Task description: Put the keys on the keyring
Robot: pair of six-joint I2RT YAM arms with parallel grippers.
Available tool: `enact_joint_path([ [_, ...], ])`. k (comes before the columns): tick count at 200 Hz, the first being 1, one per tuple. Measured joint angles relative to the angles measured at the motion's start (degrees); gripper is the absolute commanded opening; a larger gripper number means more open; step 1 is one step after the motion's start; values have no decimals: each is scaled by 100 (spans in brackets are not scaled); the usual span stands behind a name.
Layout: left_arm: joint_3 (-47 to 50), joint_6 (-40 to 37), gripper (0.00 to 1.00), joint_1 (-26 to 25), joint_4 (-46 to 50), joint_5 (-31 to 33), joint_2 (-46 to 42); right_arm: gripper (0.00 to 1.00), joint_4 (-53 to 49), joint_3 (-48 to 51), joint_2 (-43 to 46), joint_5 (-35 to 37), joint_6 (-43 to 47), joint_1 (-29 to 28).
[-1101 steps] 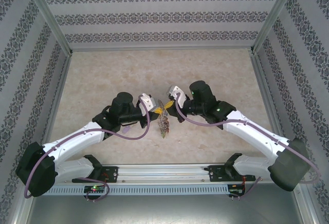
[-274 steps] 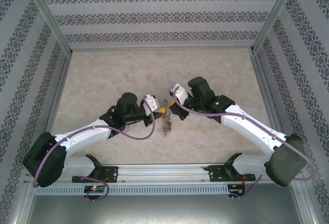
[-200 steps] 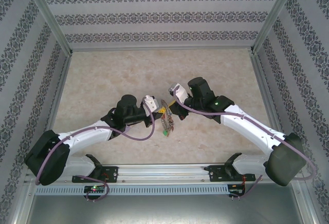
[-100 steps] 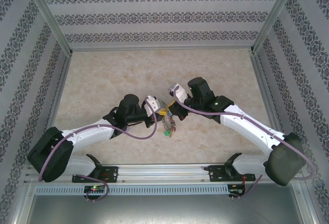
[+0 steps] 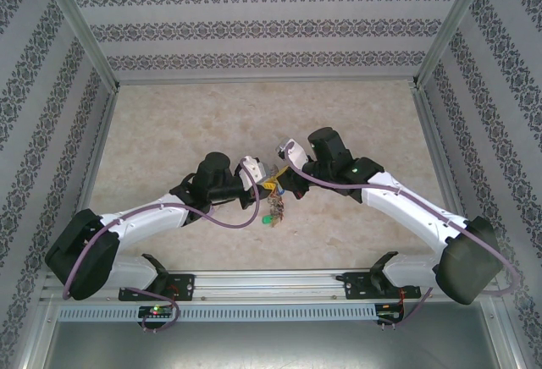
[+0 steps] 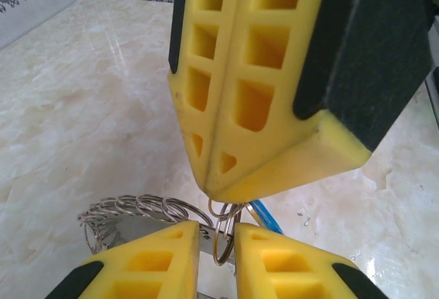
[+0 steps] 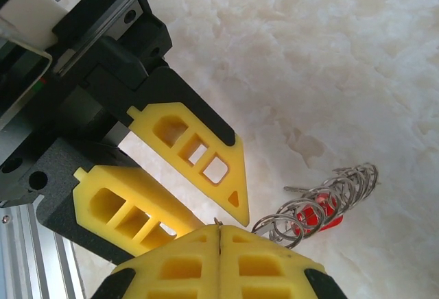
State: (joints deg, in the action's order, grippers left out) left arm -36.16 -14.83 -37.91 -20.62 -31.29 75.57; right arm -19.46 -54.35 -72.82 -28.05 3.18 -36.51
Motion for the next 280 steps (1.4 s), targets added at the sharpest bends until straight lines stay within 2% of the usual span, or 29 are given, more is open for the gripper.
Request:
enact_joint_path([
  [45, -109, -125, 15, -2, 173, -22, 57, 0, 0, 0, -11, -39, 13, -2],
  [75, -151, -184, 0, -15, 245, -61, 70, 0, 2, -2, -11, -33, 13, -2],
  [130, -151, -179, 0, -26, 247, -55, 70, 0, -15, 22, -7, 13, -31, 44],
  [263, 372, 210, 0, -68, -798, 160, 144, 0, 258, 326, -11, -153, -442, 267],
  [280, 372, 208, 10, -72, -820, 157, 181, 0, 249, 326, -11, -162, -439, 267],
])
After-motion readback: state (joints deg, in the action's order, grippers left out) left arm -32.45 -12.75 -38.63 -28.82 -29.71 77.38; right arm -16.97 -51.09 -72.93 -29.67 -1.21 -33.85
